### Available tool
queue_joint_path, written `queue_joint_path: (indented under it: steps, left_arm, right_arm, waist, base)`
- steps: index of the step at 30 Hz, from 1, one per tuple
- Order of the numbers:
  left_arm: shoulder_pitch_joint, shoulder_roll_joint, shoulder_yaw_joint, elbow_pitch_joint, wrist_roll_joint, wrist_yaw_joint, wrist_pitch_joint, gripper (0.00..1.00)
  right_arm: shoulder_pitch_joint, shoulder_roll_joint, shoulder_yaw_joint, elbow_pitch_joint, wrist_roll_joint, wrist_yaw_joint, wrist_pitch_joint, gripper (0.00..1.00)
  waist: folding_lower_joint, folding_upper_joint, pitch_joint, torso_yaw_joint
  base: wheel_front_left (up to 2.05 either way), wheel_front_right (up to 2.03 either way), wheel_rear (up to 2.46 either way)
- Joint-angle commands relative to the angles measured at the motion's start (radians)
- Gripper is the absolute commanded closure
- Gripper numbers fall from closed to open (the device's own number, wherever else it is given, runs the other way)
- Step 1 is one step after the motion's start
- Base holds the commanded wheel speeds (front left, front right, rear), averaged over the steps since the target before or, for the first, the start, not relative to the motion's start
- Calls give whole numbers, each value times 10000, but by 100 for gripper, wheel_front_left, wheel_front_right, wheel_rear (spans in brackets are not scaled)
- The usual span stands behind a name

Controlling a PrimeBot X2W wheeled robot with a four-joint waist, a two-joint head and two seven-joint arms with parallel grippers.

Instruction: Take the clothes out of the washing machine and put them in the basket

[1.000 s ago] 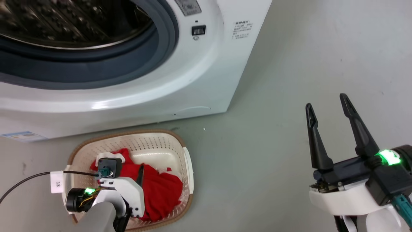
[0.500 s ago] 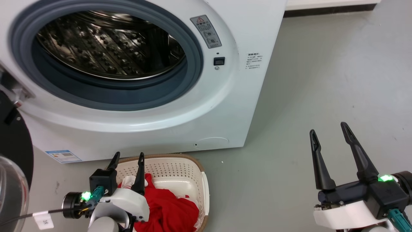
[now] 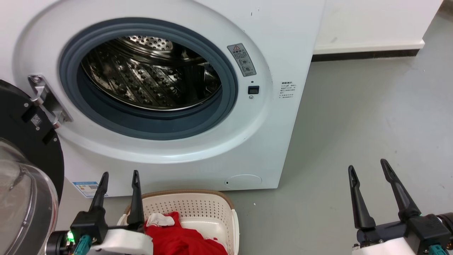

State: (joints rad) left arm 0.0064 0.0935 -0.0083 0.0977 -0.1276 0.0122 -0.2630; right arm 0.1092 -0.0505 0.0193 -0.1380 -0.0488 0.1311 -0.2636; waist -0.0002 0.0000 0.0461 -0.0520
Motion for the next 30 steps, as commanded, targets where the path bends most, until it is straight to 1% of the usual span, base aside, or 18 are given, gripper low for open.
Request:
queue_joint_path:
  steps: [1,8,12,20,29,30]
  left_arm:
    - [151,-49,91,-185,110,-46,-26,0]
    - [742,-335,451,-1107,418,-229,-26,0]
    - [887,-398,487,-1137,491,-340,-26,0]
    - [902,-434,554,-1012,540,-413,-27,0]
    - [868,-436,521,-978,522,-309,-27,0]
    - [852,-422,518,-999,466,-337,0,100]
  right_arm:
    - [121,5,-34,-5,32,-7,-17,0]
    - [355,5,-226,62,192,-7,-17,0]
    - [399,5,-270,189,283,-7,-17,0]
    - [432,5,-304,272,390,-7,-17,0]
    - [377,5,-279,261,408,-7,-17,0]
    - [340,0,-278,251,349,0,0,100]
  waist:
    - [2,0,-133,44]
    - [2,0,-306,121]
    - [2,0,-352,153]
    - [2,0,-385,167]
    - [2,0,-359,128]
    - [2,0,-358,126]
  base:
    - [0,0,0]
    - [0,0,0]
    - [0,0,0]
    - [0,0,0]
    - [0,0,0]
    - [0,0,0]
